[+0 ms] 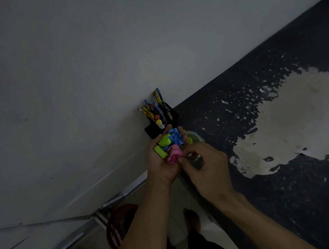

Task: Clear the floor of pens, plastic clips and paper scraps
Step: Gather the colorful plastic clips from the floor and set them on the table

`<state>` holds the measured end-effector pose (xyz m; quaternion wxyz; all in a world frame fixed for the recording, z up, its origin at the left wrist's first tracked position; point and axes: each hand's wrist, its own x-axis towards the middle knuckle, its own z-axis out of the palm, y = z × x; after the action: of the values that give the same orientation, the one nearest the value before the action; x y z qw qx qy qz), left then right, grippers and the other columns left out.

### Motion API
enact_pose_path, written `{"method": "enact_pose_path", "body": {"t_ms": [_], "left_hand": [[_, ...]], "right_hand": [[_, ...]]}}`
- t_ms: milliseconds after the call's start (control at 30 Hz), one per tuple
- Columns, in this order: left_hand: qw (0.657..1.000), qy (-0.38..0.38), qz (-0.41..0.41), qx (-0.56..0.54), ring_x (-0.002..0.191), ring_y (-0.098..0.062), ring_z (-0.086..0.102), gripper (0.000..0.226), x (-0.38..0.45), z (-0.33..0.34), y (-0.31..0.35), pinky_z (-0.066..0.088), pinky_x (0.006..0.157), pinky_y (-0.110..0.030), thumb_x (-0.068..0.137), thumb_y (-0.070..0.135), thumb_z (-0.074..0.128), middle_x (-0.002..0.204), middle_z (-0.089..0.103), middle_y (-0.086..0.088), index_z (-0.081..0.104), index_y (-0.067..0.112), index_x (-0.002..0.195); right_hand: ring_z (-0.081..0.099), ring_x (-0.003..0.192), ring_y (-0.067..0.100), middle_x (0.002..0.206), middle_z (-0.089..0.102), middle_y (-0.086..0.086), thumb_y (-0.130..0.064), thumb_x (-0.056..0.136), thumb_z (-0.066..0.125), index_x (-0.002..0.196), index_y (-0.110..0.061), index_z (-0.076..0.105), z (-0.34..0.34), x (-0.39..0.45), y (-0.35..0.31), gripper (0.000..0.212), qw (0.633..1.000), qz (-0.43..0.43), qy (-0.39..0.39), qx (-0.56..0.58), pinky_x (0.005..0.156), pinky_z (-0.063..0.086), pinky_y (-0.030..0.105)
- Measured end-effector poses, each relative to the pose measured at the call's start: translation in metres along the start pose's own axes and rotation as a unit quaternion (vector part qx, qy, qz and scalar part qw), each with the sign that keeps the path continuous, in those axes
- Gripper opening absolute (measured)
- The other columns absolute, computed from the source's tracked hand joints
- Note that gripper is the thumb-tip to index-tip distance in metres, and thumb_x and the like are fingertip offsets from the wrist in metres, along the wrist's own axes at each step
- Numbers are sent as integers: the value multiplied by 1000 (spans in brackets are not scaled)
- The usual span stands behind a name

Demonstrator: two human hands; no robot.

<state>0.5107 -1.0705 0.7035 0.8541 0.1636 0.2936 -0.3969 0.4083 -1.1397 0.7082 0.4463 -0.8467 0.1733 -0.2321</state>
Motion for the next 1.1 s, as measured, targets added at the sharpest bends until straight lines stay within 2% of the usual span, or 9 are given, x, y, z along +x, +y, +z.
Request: {"method": "enact_pose_path", "body": {"t_ms": [133,200,300,400,467,567,767,967,1100], "left_hand": [[999,20,-3,-35,95,-27,60,31,2,-7,4,54,85,-39,98,21,42,91,69,-22,66,2,104],[999,28,4,-25,94,-26,61,31,1,-13,7,55,80,-36,97,20,41,90,71,-21,66,5,108],[999,26,22,-35,94,-29,61,35,0,-20,11,54,80,-45,90,16,44,98,68,-22,63,5,118],[998,22,30,-48,90,-31,63,33,0,-24,12,55,78,-48,92,17,42,100,66,-24,64,4,113],[998,23,33,-43,88,-32,63,31,1,-25,12,56,75,-48,92,17,42,96,67,-24,65,4,109],[998,38,34,-28,87,-30,62,28,4,-28,11,55,75,-46,93,18,44,94,67,-21,65,5,107],[994,74,75,-2,83,-25,61,24,11,-22,0,50,83,-33,94,15,44,94,63,-16,65,5,93],[989,74,118,45,76,-27,60,25,14,-8,-11,45,95,-39,93,16,44,81,63,-14,65,6,83],[980,105,151,69,70,-25,59,21,21,3,-17,52,73,-36,90,19,49,74,61,-11,63,6,81]], "right_hand": [[60,74,-2,84,66,-8,-15,79,75,87,-14,70,-6,0,-3,10,999,-14,36,27,65,44,8],[62,70,2,80,66,-7,-11,80,76,86,-13,69,-11,6,3,10,996,13,79,45,62,48,13],[61,70,0,75,63,-12,-11,80,77,82,-18,67,-6,21,26,12,989,89,115,28,61,46,8],[59,67,2,74,63,-7,-9,79,77,80,-16,68,7,30,56,12,989,117,91,-10,62,46,11],[59,74,9,80,63,-4,-10,78,78,81,-15,69,14,30,71,11,993,85,64,-43,66,48,20],[56,87,13,93,59,-2,-23,78,76,84,-15,70,15,27,75,11,995,62,52,-56,71,43,17],[57,111,19,112,60,1,-37,89,60,107,-15,65,11,17,27,29,994,28,66,87,90,49,29],[30,141,10,147,41,-2,-64,82,53,138,-23,45,37,28,18,70,989,102,-8,108,112,29,25],[33,141,13,147,42,0,-58,88,49,138,-15,47,40,30,34,67,982,109,41,149,114,34,39]]}}
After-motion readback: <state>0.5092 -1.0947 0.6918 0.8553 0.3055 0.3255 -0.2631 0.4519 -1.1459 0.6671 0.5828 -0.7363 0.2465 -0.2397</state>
